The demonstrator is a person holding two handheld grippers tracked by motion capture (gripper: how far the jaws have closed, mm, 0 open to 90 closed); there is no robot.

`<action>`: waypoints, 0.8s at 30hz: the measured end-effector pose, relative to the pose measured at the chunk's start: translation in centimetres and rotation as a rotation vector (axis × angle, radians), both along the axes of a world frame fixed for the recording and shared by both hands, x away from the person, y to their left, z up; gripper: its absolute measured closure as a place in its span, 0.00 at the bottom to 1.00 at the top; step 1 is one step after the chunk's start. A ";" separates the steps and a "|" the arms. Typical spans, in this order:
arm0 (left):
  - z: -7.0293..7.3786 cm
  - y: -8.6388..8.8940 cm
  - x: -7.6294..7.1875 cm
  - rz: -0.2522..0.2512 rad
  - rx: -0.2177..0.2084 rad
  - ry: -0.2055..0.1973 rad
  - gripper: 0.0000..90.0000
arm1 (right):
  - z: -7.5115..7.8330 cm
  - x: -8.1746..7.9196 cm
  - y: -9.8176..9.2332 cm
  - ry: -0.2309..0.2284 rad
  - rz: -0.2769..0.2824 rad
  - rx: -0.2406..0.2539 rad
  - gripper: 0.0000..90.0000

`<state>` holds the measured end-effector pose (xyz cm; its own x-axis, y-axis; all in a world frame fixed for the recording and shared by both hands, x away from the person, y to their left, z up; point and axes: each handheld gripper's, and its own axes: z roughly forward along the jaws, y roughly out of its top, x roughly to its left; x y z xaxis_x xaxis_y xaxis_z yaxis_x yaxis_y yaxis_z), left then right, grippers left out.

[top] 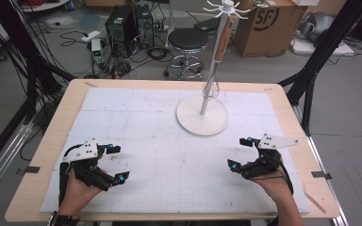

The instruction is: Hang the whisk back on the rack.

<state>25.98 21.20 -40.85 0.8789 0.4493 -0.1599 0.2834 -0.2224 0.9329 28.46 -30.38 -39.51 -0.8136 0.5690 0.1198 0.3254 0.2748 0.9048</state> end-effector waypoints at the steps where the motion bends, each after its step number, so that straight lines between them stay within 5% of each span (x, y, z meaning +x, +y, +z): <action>1: 0.0 -0.1 0.0 -0.003 -0.001 0.000 0.02 | -0.1 0.0 0.0 0.002 -0.001 0.000 0.01; 24: -0.2 -0.1 0.0 -0.004 0.001 0.002 0.02 | -1.4 0.6 -0.1 0.044 -0.022 -0.010 0.01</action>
<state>25.97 21.08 -41.01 0.8806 0.4457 -0.1612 0.2841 -0.2243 0.9322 29.04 -30.49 -40.92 -0.7950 0.5878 0.1498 0.3711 0.2759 0.8867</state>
